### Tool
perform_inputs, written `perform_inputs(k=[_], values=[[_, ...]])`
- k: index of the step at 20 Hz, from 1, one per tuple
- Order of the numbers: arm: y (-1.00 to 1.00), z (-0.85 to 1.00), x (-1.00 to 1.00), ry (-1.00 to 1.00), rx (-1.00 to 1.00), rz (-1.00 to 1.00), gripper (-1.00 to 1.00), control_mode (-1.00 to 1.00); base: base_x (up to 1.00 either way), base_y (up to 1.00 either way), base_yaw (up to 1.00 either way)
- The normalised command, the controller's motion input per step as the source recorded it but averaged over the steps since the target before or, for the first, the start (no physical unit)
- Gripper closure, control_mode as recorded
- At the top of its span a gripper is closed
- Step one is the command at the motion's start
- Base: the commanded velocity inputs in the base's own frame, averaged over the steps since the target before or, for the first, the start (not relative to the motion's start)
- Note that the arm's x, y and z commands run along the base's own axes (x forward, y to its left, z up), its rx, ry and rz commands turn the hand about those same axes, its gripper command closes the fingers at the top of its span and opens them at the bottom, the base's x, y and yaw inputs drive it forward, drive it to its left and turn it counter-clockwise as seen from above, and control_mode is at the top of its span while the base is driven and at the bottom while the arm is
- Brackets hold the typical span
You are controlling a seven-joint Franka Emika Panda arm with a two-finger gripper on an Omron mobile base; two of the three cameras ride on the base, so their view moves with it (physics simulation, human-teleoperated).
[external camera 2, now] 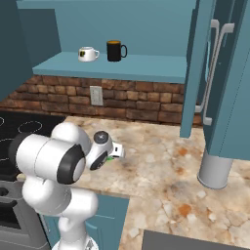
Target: Pick the mug on the counter and place it in the cabinet with the handle facing the right, like the mugs already inside.
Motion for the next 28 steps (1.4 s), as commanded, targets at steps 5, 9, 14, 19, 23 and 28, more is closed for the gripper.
perform_inputs(k=[5, 9, 14, 19, 23, 28], values=[[0.0, -0.03, 0.0, -0.06, 0.0, 0.0, 1.0, -1.0, 0.0, 0.0, 0.0], [0.02, 0.02, -0.04, -0.13, 0.0, 0.0, 1.0, -1.0, 0.0, 0.0, 0.0], [0.1, 0.33, -0.06, -0.15, 0.0, 0.0, 1.0, -1.0, 0.0, 0.0, 0.0], [0.16, 0.64, -0.18, -0.18, 0.0, 0.0, 1.0, -1.0, 0.0, 0.0, 0.0], [0.17, 0.7, -0.05, -0.14, 0.0, 0.0, 1.0, -1.0, 0.0, 0.0, 0.0], [0.14, 0.64, 0.0, -0.08, 0.0, 0.0, 1.0, -1.0, 0.0, 0.0, 0.0]])
